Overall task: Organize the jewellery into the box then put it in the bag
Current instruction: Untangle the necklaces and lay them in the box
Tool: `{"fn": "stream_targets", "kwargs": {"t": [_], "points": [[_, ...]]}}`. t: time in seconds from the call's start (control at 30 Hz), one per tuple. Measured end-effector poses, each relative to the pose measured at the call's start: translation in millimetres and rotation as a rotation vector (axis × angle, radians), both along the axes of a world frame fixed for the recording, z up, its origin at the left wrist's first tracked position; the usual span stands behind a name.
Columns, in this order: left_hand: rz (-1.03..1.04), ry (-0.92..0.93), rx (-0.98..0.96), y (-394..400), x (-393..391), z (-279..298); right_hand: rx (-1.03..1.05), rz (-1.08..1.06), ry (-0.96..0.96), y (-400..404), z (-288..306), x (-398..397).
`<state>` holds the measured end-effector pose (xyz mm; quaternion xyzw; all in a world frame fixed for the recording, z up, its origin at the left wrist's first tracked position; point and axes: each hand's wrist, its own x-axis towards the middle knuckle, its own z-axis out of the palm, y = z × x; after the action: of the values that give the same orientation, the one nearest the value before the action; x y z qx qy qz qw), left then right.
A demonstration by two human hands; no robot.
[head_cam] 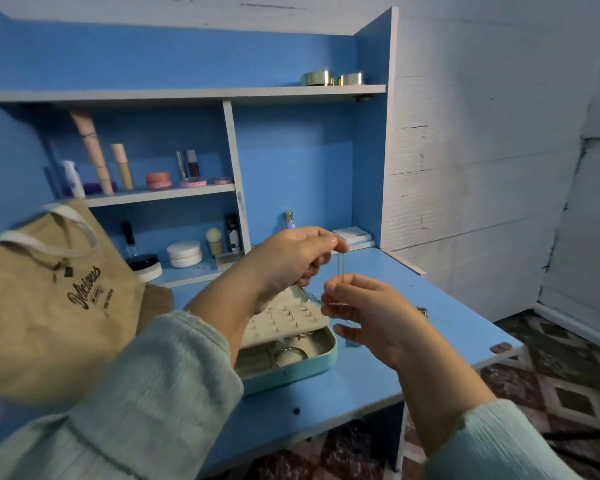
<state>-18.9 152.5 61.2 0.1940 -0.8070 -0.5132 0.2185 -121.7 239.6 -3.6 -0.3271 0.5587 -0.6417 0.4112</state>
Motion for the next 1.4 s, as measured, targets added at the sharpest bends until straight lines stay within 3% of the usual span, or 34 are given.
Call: {"fn": "stream_targets", "kwargs": {"t": [0.23,0.4,0.53,0.67,0.77,0.83,1.03,1.2,1.4], "points": [[0.039,-0.269,-0.281,-30.0,5.2,21.1,0.018,-0.026,0.268,-40.4,26.4,-1.8],[0.141,-0.361,-0.419,-59.1,11.8,20.1,0.064,0.027,0.418,-69.7,35.7,-2.0],[0.233,-0.408,-0.516,-82.2,20.7,12.2,0.087,0.072,0.411,-93.6,34.4,-1.7],[0.291,-0.432,-0.544,-107.5,32.1,1.5,0.069,0.167,0.188,-112.2,32.2,-4.1],[0.278,-0.439,-0.526,-124.8,40.2,-10.1,0.045,0.201,0.039,-127.2,29.3,-6.3],[0.264,-0.434,-0.497,-135.9,43.5,-19.9,0.072,0.199,0.050,-136.9,25.9,-8.4],[0.301,-0.379,-0.348,-158.9,52.2,-49.4,0.287,0.282,0.434,-157.5,12.9,-14.5],[0.338,-0.370,-0.226,-171.2,50.4,-68.6,0.410,0.282,0.541,-176.1,5.6,-15.3],[0.471,-0.507,-0.224,-182.6,36.3,-89.9,0.525,0.257,0.770,-208.7,-4.4,-6.7]]}}
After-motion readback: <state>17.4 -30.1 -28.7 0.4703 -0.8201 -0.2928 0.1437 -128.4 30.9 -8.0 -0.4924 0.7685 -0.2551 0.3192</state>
